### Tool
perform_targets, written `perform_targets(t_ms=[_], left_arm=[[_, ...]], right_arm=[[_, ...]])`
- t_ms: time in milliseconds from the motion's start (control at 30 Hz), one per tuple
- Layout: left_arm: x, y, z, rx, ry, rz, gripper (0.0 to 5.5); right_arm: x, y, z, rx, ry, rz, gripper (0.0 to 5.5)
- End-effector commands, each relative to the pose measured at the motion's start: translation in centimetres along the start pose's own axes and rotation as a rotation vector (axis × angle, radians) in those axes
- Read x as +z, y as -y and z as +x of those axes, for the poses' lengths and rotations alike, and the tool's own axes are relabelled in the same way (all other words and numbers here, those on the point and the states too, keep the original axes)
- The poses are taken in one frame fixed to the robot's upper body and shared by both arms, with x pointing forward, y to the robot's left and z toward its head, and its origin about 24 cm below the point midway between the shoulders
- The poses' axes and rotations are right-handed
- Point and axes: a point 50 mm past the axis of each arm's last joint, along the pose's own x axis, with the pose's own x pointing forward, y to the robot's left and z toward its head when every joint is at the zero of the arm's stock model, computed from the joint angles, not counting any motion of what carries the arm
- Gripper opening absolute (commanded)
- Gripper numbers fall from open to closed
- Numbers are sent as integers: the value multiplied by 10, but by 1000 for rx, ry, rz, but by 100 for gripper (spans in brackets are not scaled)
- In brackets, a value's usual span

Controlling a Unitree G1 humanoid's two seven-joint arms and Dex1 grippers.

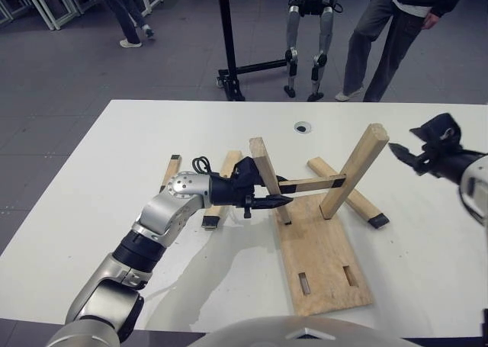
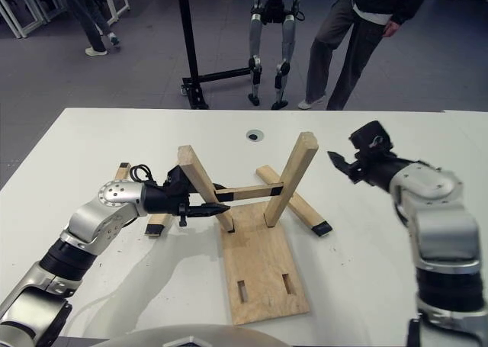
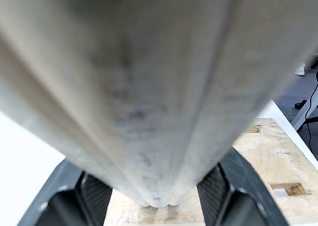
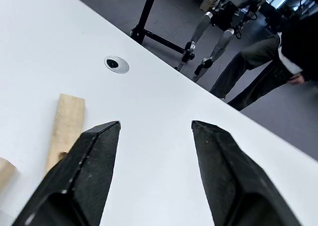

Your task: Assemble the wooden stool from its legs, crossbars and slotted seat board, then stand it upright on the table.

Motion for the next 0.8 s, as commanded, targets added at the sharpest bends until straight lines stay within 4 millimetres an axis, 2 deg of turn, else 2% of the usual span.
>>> perform_targets(t_ms=[33, 67, 133, 200, 267, 300, 333, 367, 400, 433, 467, 500, 567, 600, 700, 800], left_arm=[[-86, 15, -23, 95, -525, -96, 203], [-86, 15, -23, 95, -524, -95, 203], [-87, 16, -23, 99, -522, -96, 203], [-87, 16, -23, 104, -520, -99, 203], [-88, 17, -23, 109, -517, -101, 203], [-88, 17, -23, 110, -515, -102, 203], [-88, 17, -22, 111, -514, -104, 203], [-89, 18, -22, 110, -513, -105, 203], [-89, 19, -22, 105, -515, -104, 203], [-89, 20, -22, 100, -518, -105, 203], [-90, 21, -23, 88, -526, -105, 203], [-91, 23, -23, 76, -534, -104, 203], [-92, 25, -26, 53, -553, -99, 203], [-93, 26, -26, 48, -559, -96, 203], [-92, 25, -27, 46, -565, -89, 203], [-92, 24, -27, 48, -571, -77, 203]], right_arm=[[-72, -24, -4, -228, -237, 364, 253], [-88, -18, -10, -296, -292, 429, 253], [-107, -4, -21, -409, -352, 504, 253], [-114, 12, -30, -554, -371, 537, 253], [-113, 24, -35, -703, -366, 526, 253], [-103, 15, -25, -647, -336, 498, 253], [-90, -3, -12, -518, -297, 490, 253], [-67, -38, 5, -261, -222, 486, 253], [-37, -84, 13, 87, -130, 449, 253], [-17, -120, 7, 367, -82, 415, 253], [-6, -148, -7, 620, -64, 377, 253], [-2, -162, -19, 777, -71, 341, 253], [-5, -169, -38, 985, -116, 261, 253], [-9, -166, -42, 1013, -139, 240, 253], [-14, -157, -39, 972, -169, 222, 253], [-21, -146, -30, 841, -199, 221, 253]])
